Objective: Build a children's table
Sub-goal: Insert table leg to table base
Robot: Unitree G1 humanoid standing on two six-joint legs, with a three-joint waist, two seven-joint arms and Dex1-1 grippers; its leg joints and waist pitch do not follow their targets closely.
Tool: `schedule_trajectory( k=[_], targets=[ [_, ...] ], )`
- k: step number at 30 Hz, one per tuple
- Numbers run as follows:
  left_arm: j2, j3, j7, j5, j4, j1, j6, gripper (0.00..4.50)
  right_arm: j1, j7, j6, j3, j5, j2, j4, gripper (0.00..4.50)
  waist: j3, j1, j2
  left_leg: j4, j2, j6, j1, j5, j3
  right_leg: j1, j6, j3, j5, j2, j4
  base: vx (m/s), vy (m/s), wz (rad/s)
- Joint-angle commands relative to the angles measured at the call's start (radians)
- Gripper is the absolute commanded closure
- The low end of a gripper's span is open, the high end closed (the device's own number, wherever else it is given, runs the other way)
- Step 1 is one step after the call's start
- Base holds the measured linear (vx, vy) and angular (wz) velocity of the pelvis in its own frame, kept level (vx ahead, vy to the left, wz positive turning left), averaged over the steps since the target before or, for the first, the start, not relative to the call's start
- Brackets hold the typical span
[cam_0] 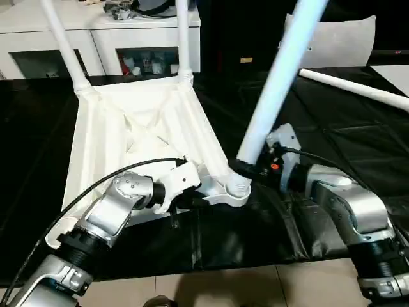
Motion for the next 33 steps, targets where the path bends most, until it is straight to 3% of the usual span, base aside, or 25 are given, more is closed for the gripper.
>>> schedule_trajectory(
  k=[1,9,20,25,31,33],
  targets=[
    [0.008,0.009,0.001,0.0,-0.005,0.001,-0.016,4.49,-0.001,0.004,0.025,0.018,-0.015,-0.009,0.024,2.62,-0.062,0.0,-0.014,-0.075,0.045,-0.001,0.018,-0.237,-0.015,0.041,-0.168,0.043,-0.318,-0.065,-0.082,0.0,0.0,0.0],
    [0.015,0.013,-0.024,-0.006,0.015,0.0,-0.082,4.5,-0.017,0.051,0.096,0.066,-0.018,-0.048,0.033,2.62,-0.063,0.002,-0.014,-0.075,0.046,0.0,0.019,-0.229,-0.015,0.041,-0.171,0.043,-0.304,-0.065,-0.08,0.0,0.0,0.0],
    [0.028,0.002,-0.069,-0.005,0.025,-0.006,-0.149,4.5,-0.057,0.066,0.109,0.093,-0.033,-0.04,0.093,2.62,-0.064,0.001,-0.014,-0.074,0.045,-0.004,0.019,-0.229,-0.015,0.041,-0.176,0.042,-0.303,-0.066,-0.078,0.0,0.0,0.0],
    [0.028,-0.003,-0.082,0.0,0.036,-0.011,-0.171,4.5,-0.074,0.086,0.098,0.074,-0.017,-0.015,0.169,2.62,-0.065,0.001,-0.015,-0.074,0.046,-0.006,0.018,-0.225,-0.015,0.042,-0.183,0.042,-0.285,-0.066,-0.076,0.0,0.0,0.0],
    [0.021,0.002,-0.065,0.002,0.05,-0.013,-0.182,4.5,-0.018,0.124,0.018,0.018,0.023,-0.004,0.231,2.63,-0.065,0.003,-0.015,-0.074,0.047,-0.005,0.021,-0.246,-0.015,0.041,-0.186,0.042,-0.292,-0.068,-0.079,0.0,0.0,0.0],
    [0.018,0.006,-0.061,-0.001,0.051,-0.008,-0.183,4.5,0.014,0.115,0.0,-0.02,0.047,0.011,0.231,2.63,-0.065,0.003,-0.011,-0.076,0.048,-0.006,0.021,-0.255,-0.016,0.041,-0.182,0.042,-0.3,-0.067,-0.08,0.0,0.0,0.0]
  ],
)
